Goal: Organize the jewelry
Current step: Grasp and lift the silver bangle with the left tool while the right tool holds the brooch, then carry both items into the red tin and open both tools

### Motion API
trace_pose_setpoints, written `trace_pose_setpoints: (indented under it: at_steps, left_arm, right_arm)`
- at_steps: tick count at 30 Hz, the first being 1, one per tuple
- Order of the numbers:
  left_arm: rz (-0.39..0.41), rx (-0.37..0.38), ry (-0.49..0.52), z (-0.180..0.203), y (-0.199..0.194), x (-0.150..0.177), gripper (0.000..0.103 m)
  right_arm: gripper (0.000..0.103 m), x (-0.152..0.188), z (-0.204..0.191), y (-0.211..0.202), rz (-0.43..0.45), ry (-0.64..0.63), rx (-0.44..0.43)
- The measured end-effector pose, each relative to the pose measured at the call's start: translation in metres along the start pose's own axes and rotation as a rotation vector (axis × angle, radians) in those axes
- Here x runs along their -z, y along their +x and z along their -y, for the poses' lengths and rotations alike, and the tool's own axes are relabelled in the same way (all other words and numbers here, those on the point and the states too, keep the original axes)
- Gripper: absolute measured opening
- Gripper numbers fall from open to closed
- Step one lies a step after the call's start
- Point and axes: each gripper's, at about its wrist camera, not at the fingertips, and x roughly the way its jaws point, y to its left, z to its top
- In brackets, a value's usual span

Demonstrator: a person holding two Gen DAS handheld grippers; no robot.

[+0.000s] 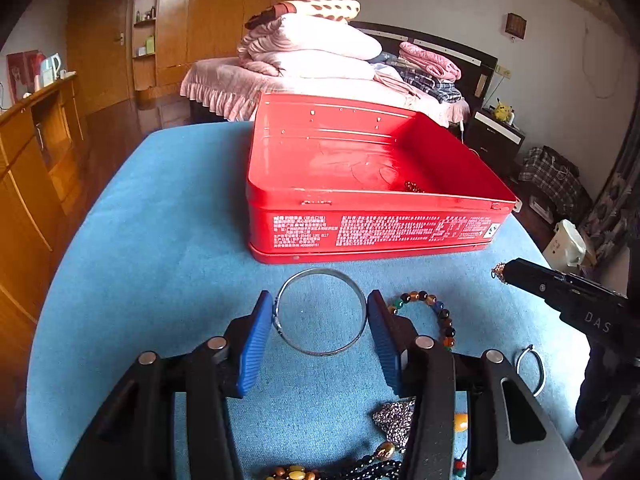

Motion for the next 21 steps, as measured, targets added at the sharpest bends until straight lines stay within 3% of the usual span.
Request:
trace_pose_setpoints:
  at_steps: [6, 12, 16, 21]
  left_arm:
    - [0.035, 0.024, -0.002, 0.006, -0.009, -0.014, 0.048]
    - [0.114, 0.046, 0.023, 0.017, -0.021, -0.048, 0.048]
    - [0.134, 0.053, 0.025, 0.021, -0.011, -0.075, 0.048]
    - [0.102, 0.045, 0.006, 0.013, 0.018, -0.097, 0.048]
  right_arm:
    - [0.017, -0.014, -0.013, -0.011, 0.05, -0.02, -0.01]
    - [0.017, -0.048, -0.018, -0.015, 0.104, -0.012, -0.02]
    - [0.017, -0.072, -0.019, -0.003, 0.113, -0.017, 0.019]
    - [0.017, -0.092, -0.011, 0.026, 0.072, 0.005, 0.039]
